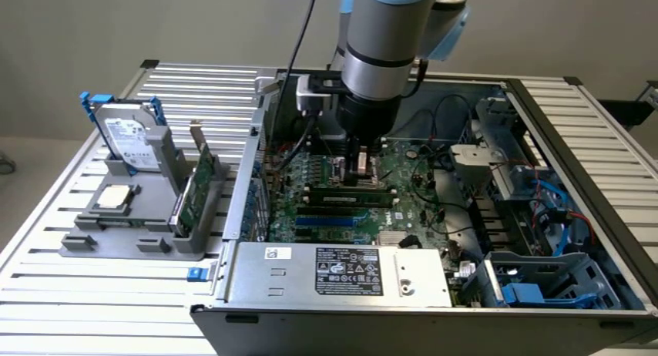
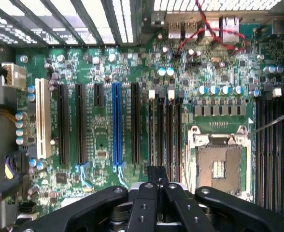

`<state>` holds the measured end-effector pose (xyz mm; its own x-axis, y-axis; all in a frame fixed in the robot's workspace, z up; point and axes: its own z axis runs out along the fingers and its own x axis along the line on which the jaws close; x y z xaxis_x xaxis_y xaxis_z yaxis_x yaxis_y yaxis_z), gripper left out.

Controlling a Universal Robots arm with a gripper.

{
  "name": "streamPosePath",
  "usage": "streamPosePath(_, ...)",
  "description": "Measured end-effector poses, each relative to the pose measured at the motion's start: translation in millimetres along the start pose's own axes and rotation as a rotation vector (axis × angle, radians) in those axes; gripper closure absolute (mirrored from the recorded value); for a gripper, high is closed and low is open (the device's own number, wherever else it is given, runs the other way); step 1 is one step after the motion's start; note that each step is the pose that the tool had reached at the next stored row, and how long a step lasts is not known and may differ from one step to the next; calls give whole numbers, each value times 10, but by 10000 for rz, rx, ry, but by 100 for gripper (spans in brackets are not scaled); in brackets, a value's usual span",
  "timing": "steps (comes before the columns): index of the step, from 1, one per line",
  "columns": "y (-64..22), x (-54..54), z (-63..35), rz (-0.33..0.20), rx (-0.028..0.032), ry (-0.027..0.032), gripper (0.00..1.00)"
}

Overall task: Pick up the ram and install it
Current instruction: 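Press down the ram until it locks into place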

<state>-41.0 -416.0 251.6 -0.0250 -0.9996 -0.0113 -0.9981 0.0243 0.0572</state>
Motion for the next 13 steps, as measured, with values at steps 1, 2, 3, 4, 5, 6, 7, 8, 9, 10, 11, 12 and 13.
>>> streamPosePath(1,41,0,7,0,1,0,89)
streamPosePath(2,73,1,13,-1,0,3,89)
streamPosePath(3,87,1,20,-1,0,2,89)
streamPosePath(4,94,0,30,-6,8,3,89)
streamPosePath(5,98,-3,47,-20,32,3,89)
streamPosePath(6,98,-7,65,-48,57,3,89)
streamPosePath(7,98,-11,81,-98,75,5,89)
streamPosePath(8,97,-15,95,-142,90,8,89)
streamPosePath(9,96,-16,103,-172,96,9,89)
streamPosePath(10,95,-16,111,-192,101,9,89)
streamPosePath(11,95,-16,118,-205,102,10,89)
streamPosePath(12,95,-16,126,-215,103,12,89)
streamPosePath(13,94,-16,134,-224,103,12,89)
